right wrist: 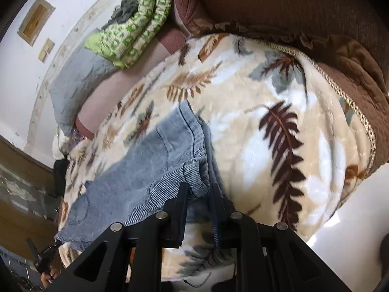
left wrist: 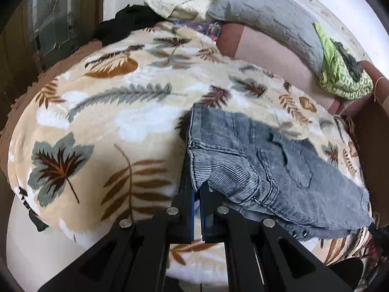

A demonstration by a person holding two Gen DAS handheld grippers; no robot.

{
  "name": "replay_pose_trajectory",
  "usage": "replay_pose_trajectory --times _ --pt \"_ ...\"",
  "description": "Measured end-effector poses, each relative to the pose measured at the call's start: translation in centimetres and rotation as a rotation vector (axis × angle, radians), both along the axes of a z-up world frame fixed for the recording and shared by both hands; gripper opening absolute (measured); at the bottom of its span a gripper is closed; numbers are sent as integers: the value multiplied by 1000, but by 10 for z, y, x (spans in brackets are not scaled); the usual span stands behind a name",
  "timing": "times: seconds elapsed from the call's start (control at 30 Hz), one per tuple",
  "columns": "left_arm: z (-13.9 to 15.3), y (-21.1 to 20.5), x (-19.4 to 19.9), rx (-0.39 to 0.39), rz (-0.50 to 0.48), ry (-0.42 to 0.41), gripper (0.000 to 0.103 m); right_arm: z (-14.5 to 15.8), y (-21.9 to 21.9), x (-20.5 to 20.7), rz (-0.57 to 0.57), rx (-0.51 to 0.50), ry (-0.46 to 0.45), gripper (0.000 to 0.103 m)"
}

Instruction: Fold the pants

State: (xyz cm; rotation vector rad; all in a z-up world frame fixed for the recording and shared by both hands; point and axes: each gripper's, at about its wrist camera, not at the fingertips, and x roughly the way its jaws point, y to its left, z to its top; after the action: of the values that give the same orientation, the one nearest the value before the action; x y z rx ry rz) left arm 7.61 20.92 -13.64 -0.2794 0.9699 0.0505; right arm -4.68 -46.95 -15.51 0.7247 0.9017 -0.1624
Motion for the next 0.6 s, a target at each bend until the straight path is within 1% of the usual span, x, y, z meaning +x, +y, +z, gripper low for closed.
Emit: replay_pose_trajectory --times 0.07,0.17,0.23,0.3,0.4,0.47,0.53,0.57,0.6 --pt "-5 4 -4 -11 6 13 4 -7 0 -3 -1 6 19 19" --pt "-7 6 -11 -10 5 18 4 -10 -3 -7 -6 11 20 19" --pt "-8 6 -14 -4 2 17 4 -10 -4 -9 -10 9 14 19" --pt "-12 6 -15 11 4 25 5 -14 -4 -7 -4 10 28 19" --pt "-28 10 -10 19 24 87 8 -27 -3 -2 10 21 83 20" --pt "-33 11 -10 25 20 115 8 -33 -6 -2 5 50 131 21" --pt "-30 14 -15 87 46 123 8 -32 -11 -5 1 63 148 26" --pt "-27 17 -18 131 67 120 8 -28 -14 -8 -7 52 149 33" --pt "-26 20 -20 141 77 120 8 -24 -17 -12 -15 41 140 44"
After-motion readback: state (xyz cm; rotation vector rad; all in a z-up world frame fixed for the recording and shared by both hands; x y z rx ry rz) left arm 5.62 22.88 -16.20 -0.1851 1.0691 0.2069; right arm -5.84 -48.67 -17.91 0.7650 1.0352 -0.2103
